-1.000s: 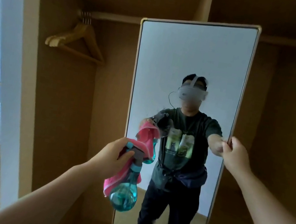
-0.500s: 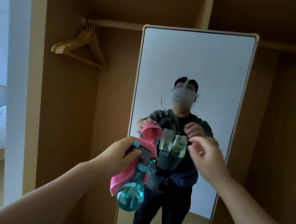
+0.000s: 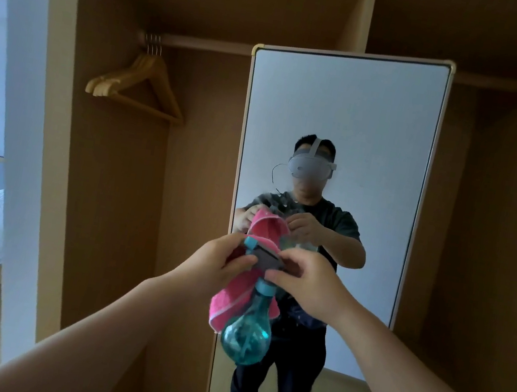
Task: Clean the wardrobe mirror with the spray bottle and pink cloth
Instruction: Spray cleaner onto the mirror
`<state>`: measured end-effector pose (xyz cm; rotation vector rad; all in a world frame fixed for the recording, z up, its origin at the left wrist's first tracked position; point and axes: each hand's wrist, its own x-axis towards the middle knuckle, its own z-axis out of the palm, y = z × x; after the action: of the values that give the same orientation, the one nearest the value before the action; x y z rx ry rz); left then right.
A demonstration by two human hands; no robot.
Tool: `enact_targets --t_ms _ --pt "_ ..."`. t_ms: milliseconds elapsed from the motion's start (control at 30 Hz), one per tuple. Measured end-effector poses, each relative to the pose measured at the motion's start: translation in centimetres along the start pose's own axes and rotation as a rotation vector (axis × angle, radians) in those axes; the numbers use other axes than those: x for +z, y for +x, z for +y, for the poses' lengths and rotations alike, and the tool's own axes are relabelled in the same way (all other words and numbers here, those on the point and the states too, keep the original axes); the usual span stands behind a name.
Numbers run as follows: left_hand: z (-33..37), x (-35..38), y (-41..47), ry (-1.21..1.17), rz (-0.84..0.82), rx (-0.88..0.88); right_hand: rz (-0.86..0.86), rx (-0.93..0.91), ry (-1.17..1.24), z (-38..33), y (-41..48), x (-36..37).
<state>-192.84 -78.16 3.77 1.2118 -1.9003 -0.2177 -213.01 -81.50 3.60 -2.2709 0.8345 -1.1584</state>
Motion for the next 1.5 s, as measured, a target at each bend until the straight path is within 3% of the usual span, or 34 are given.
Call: enact_targets --t_ms 133,400,533,667,833,900,1000,1267,1500 --pt "-1.1 -0.7 -0.4 0.019 -0.065 -0.027 0.123 0.024 0.118 -0.8 0.2 -1.1" --pt "-0.7 0.0 0.2 0.265 0.018 0.195 0.21 -0.026 0.2 -1.9 -0.3 -1.6" --pt "0.2 0.0 0.9 0.229 0.051 0.184 0.216 -0.046 0.453 -2.2 -0.7 -1.2" --pt "1.5 0.6 1.4 0.204 0.021 0.218 0.095 0.017 0.73 -2.8 -0.9 -0.7" --pt "2.4 0.6 2.0 0.168 -0.027 0.24 0.144 0.085 0.562 -3.6 -0.9 -1.0" --pt "2.3 0.1 2.3 0.14 -0.165 0.195 0.15 0.09 0.523 -4.1 -1.0 -1.2" --pt "1.5 -0.8 2.9 0.279 -0.289 0.109 0.262 0.105 0.542 -4.5 -0.8 -2.6" --pt "0.0 -2.5 4.6 0.498 -0.004 0.18 0.64 0.151 0.294 -5.8 0.8 -10.2" --pt "0.9 -2.8 4.8 0.288 0.034 0.096 0.764 0.187 0.063 -7.3 1.0 -13.9"
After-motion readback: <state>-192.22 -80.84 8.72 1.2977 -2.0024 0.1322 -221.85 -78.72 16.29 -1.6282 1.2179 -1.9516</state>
